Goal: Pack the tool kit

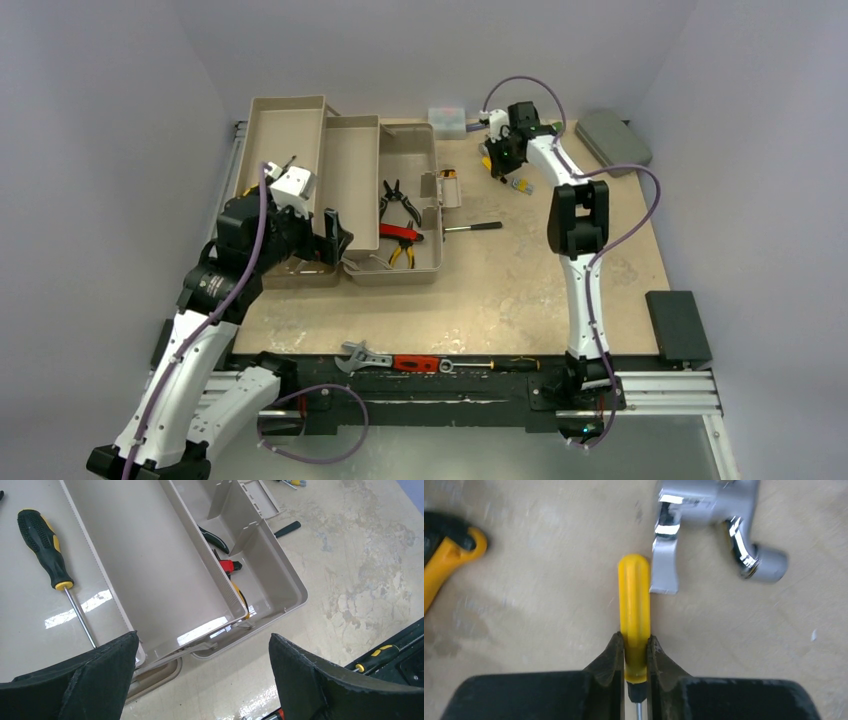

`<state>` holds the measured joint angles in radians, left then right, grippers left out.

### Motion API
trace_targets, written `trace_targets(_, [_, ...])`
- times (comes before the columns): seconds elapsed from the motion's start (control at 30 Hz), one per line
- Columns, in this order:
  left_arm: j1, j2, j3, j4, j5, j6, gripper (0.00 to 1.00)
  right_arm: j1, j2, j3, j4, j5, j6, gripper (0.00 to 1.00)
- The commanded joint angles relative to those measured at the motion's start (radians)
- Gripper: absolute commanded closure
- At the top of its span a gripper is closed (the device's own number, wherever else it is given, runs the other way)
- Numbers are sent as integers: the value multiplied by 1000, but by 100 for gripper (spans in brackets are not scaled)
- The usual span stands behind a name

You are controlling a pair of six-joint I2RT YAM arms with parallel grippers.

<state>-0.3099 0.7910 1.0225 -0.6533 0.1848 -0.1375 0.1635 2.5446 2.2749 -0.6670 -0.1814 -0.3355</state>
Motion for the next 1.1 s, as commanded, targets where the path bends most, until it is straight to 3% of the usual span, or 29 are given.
trace_targets(0.0, [-3,-14,17,27,-5,7,2,5,-114,-140,-75,-65,34,100])
trace_targets(0.23, [-3,-27,11,31,20,9,2,9,-330,-338,-57,-173,135,100])
trace_targets(0.47, [-3,-38,8,33,35,4,2,11,-645,-638,193,-211,470,100])
trace_targets(0.67, [-3,-63,3,27,17,4,1,47,-820,-780,371,-315,676,100])
trace_targets(0.93, [-2,-106,-7,25,-95,-8,1,226,-959,-865,574,-192,968,100])
trace_targets(1.07, [-3,-129,-18,43,-226,-49,1,333,-990,-900,686,-121,1062,100])
